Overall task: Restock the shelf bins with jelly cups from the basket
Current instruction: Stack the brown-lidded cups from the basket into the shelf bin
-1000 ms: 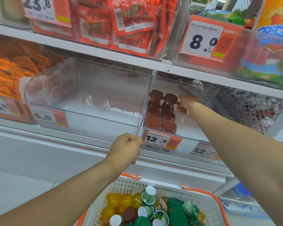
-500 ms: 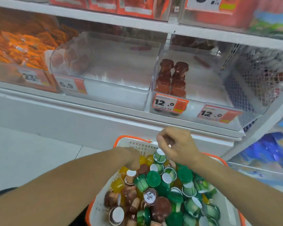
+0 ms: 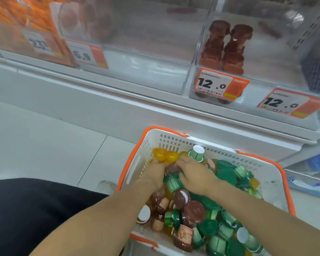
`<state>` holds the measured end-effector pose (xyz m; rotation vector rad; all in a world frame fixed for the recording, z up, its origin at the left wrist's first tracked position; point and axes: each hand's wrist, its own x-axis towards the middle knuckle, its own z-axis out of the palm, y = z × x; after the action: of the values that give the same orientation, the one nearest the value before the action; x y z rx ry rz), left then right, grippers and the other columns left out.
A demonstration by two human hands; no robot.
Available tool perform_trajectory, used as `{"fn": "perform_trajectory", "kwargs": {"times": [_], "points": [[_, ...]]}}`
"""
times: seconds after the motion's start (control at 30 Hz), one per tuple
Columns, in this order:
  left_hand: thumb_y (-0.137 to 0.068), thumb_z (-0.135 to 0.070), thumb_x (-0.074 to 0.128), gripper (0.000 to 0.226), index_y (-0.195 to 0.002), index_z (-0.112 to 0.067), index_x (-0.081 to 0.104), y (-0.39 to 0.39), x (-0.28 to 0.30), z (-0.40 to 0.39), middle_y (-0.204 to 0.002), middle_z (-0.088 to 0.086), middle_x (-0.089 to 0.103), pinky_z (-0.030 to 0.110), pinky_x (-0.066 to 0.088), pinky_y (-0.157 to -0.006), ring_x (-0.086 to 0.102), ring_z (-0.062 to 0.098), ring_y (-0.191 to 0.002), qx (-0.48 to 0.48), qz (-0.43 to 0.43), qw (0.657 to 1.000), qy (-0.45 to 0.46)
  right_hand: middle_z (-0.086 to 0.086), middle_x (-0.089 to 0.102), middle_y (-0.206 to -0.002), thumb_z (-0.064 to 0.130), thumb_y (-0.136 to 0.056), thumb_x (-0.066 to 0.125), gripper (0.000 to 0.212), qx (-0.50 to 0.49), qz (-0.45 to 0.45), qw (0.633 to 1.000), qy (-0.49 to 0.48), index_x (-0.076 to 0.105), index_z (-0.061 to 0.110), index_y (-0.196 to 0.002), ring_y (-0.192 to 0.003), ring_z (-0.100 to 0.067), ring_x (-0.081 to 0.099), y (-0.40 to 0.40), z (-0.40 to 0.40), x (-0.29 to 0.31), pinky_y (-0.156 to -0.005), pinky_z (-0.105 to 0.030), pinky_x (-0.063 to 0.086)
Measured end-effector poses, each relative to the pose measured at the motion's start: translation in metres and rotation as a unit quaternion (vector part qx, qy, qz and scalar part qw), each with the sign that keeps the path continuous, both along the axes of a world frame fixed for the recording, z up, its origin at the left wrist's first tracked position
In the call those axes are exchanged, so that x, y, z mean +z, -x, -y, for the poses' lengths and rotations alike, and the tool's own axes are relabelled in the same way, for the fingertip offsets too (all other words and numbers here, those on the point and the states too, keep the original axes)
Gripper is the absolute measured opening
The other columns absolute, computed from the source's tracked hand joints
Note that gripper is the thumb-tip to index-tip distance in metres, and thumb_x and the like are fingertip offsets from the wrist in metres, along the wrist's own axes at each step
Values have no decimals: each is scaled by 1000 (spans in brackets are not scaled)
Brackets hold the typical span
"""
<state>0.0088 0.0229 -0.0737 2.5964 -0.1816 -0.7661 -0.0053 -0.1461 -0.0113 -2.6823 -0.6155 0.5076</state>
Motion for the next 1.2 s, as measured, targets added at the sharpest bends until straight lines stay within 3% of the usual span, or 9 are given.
{"fn": "perform_trajectory", "kwargs": {"times": [0.13,0.27,0.43,0.53,0.67,0.83,0.93,1.03,1.2], "points": [[-95,-23,56,23,-113,-11,65,-17,15,-18,-113,4,65,31,51,-91,61,24,-105,172,42,981,84,-6,56,-122,6,-92,55,31,-64,-34,997,22,61,14,-121,-112,-25,55,-33,-21,-23,-97,-32,45],[-100,-33,58,31,-114,-7,65,-28,29,-23,-100,12,69,31,59,-68,63,20,-71,363,-156,843,364,-10,53,-132,5,-90,58,41,-53,-86,989,106,56,9,-131,-116,-31,57,-49,-40,-41,-97,-36,48],[-105,-48,34,48,-98,-13,66,-21,47,-34,-67,7,51,25,27,-50,38,14,-52,390,-291,740,465,-9,32,-148,3,-90,56,48,9,-118,975,190,53,9,-138,-126,-33,45,-59,-46,-42,-107,-41,42],[-102,-53,31,52,-83,-16,63,-20,53,-36,-64,5,43,24,15,-44,27,14,-53,407,-305,704,496,-18,47,-137,0,-89,58,25,33,-117,960,252,61,8,-112,-124,-34,47,-57,-45,-34,-102,-37,43],[-101,-49,30,45,-84,-15,55,-21,61,-36,-65,5,45,24,10,-47,29,15,-51,431,-314,661,528,-17,54,-130,-4,-88,59,39,14,-91,964,248,59,5,-125,-123,-34,50,-47,-41,-36,-97,-42,50],[-101,-45,37,52,-107,-1,65,-19,74,-36,-84,21,65,23,42,-38,58,28,-57,457,-325,585,586,-13,64,-122,-7,-89,55,34,-33,-70,979,186,64,7,-118,-111,-32,62,-43,-36,-24,-93,-39,52],[-98,-39,47,53,-121,8,59,-18,81,-39,-108,29,67,35,62,-55,69,36,-79,450,-347,518,639,-10,64,-122,-7,-85,59,40,-73,-73,987,121,65,11,-120,-112,-29,62,-34,-29,-20,-97,-35,50],[-90,-26,57,41,-113,8,61,-15,86,-42,-110,26,67,35,62,-61,69,35,-84,436,-349,536,633,-6,69,-118,-7,-81,61,40,-120,-35,991,54,72,16,-113,-109,-26,64,-29,-25,-3,-96,-33,51],[-82,-24,65,31,-105,-3,64,-17,109,-46,-80,17,61,32,54,-57,59,30,-63,349,-357,710,498,3,69,-92,-4,-78,70,33,-286,-15,944,-166,75,19,-101,-86,-15,63,-44,-9,66,-78,-23,54]]}}
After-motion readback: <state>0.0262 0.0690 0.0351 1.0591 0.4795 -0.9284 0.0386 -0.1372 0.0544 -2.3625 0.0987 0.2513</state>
